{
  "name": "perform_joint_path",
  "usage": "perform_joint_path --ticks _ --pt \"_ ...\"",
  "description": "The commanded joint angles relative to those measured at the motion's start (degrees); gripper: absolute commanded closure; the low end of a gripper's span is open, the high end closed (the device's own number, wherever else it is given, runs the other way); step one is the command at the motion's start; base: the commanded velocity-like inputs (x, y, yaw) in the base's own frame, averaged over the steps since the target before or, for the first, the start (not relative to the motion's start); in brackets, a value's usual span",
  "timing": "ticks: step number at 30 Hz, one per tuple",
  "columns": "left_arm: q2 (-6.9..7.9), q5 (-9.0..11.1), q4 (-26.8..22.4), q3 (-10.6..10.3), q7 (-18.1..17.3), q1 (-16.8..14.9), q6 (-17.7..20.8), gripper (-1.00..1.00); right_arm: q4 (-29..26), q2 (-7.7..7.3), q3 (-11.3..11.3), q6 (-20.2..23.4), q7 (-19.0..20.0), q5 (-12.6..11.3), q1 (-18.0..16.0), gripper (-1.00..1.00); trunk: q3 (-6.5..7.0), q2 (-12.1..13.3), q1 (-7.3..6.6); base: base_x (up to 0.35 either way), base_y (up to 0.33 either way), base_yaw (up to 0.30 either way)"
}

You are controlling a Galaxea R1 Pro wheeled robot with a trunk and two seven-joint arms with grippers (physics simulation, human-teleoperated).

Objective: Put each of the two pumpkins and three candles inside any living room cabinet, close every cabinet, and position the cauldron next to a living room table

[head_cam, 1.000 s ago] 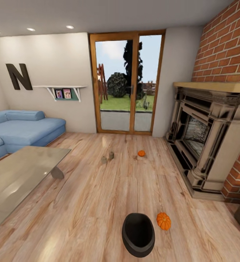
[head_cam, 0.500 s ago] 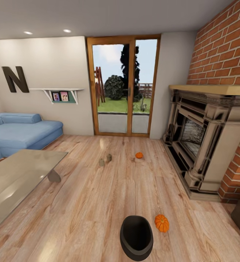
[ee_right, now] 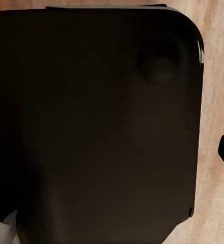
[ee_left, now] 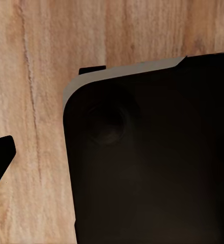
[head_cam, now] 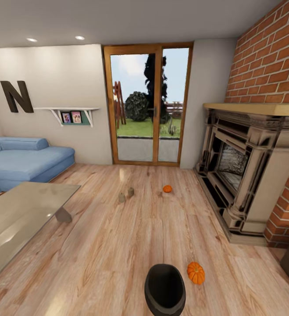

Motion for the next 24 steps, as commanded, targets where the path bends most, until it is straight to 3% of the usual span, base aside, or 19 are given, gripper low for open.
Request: perform_joint_path --ticks 1,7,14,19,24 --pt "0.01 -0.06 -0.01 -0.44 0.02 0.00 -0.21 -1.00 0.08 0.01 -0.28 -0.34 0.02 -0.03 -0.03 -1.00 -0.01 -0.02 0.01 0.098 0.003 0.000" --pt "0.00 -0.06 -0.01 -0.50 0.02 0.00 -0.21 -1.00 -0.07 0.31 -0.20 -0.34 0.02 -0.03 -0.03 -1.00 0.03 -0.02 0.01 0.093 0.001 0.000" --pt "-0.08 -0.06 -0.01 -0.51 0.17 0.00 -0.06 -1.00 -0.41 1.95 0.13 -0.16 0.02 0.08 -0.03 -1.00 0.03 -0.02 0.01 0.004 0.000 0.000" --pt "0.02 -0.03 -0.01 -0.52 -0.20 0.00 0.09 -1.00 -0.83 2.07 -0.18 -0.44 -0.03 0.01 -0.03 -1.00 0.03 -0.02 0.01 0.105 0.000 0.000" --pt "0.29 0.09 -0.21 -0.38 -0.90 -0.01 -0.11 -1.00 -2.50 2.24 -0.20 -7.89 -0.32 -0.02 -0.03 -1.00 0.03 -0.02 0.01 0.069 0.000 0.000"
